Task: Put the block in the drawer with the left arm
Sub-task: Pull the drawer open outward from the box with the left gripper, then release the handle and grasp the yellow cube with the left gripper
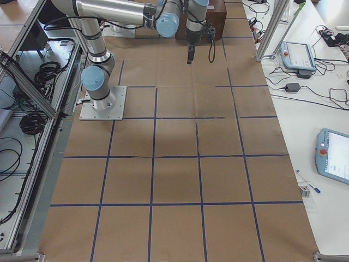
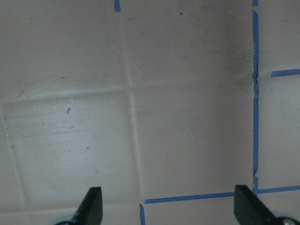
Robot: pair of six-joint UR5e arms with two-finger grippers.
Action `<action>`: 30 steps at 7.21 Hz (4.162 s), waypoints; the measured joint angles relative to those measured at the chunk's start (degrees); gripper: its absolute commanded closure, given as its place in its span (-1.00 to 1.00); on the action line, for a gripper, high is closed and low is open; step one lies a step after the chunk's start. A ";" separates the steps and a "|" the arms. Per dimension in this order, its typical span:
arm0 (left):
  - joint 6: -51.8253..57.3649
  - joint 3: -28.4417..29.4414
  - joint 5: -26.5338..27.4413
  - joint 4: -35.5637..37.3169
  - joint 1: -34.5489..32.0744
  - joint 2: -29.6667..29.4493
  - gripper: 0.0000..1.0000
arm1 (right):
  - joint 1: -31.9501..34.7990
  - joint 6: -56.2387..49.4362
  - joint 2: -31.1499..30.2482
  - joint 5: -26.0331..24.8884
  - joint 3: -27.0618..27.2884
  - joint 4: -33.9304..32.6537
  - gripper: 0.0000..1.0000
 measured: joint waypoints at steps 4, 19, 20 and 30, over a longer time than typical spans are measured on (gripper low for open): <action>-0.01 -0.20 -0.08 -0.22 0.00 -0.21 -0.97 | 0.00 0.00 0.00 0.00 -0.05 0.01 -1.00; 0.76 0.92 3.69 0.36 2.93 -1.63 -0.97 | 0.00 0.00 0.00 0.00 -0.04 0.03 -1.00; 0.89 0.92 3.73 0.54 2.96 -1.67 -0.98 | 0.00 0.00 0.00 0.00 -0.07 0.01 -1.00; 4.29 10.06 6.49 0.40 6.38 -4.55 -0.98 | 0.00 0.00 0.00 0.00 -0.03 0.01 -1.00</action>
